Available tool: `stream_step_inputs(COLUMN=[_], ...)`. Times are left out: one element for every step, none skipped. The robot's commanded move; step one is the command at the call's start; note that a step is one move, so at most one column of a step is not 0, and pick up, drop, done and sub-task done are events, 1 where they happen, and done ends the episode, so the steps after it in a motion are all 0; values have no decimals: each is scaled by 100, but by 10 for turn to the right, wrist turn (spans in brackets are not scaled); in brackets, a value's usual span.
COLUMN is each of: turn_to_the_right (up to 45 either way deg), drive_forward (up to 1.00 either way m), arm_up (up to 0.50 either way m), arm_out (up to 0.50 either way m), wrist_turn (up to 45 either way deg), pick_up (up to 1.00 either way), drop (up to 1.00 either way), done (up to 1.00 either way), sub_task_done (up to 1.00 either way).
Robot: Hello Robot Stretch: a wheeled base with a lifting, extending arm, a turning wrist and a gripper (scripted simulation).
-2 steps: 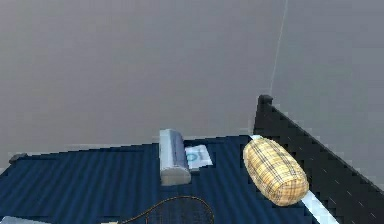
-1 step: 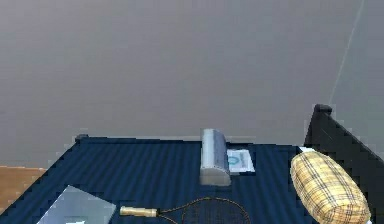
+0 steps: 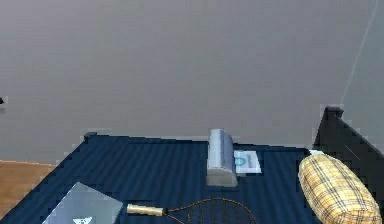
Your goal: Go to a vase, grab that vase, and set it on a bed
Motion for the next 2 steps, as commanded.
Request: stream_step_inputs(turn_to_the_right=[-450, -300], drive_forward=[0, 0], arm_up=[0, 0], arm_out=[0, 0], wrist_turn=[0, 0], pick_up=[0, 0], drop=[0, 0], done=[0, 0], sub_task_done=[0, 0])
